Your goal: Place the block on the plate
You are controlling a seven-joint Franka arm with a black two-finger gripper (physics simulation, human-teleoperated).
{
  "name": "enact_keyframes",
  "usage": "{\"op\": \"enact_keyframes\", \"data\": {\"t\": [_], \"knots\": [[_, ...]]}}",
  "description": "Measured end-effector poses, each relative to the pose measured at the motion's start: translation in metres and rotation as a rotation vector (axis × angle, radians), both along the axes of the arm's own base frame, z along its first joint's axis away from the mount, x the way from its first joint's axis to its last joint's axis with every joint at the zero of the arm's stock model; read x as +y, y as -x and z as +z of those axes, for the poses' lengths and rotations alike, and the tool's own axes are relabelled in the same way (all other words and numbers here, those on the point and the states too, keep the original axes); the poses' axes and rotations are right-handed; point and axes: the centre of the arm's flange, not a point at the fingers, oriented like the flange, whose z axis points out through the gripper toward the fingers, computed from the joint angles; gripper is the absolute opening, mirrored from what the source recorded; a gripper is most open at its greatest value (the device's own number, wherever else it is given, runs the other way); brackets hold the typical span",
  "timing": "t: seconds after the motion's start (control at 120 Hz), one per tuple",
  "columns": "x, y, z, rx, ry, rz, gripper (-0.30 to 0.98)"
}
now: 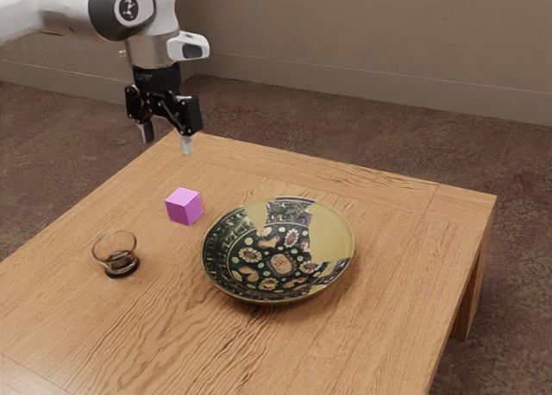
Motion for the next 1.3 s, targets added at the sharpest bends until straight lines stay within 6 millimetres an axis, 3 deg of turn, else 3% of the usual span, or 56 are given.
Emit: {"op": "enact_keyframes", "data": {"t": [0.2, 0.333, 0.542, 0.742, 0.892, 1.025, 1.142, 1.2, 1.3], "knots": [[-0.004, -0.003, -0.002, -0.009, 0.003, -0.030, 0.69], [0.003, -0.017, -0.022, -0.013, -0.004, -0.029, 0.69], [0.049, -0.071, -0.082, -0.010, -0.008, 0.017, 0.69], [0.115, -0.110, -0.140, -0.032, 0.058, 0.030, 0.69], [0.126, -0.140, -0.172, -0.067, 0.099, -0.019, 0.69], [0.136, -0.151, -0.189, -0.080, 0.113, -0.045, 0.69], [0.180, -0.150, -0.211, -0.076, 0.125, -0.020, 0.69], [0.192, -0.150, -0.215, -0.088, 0.138, -0.023, 0.69], [0.192, -0.153, -0.221, -0.107, 0.167, -0.055, 0.69]]}}
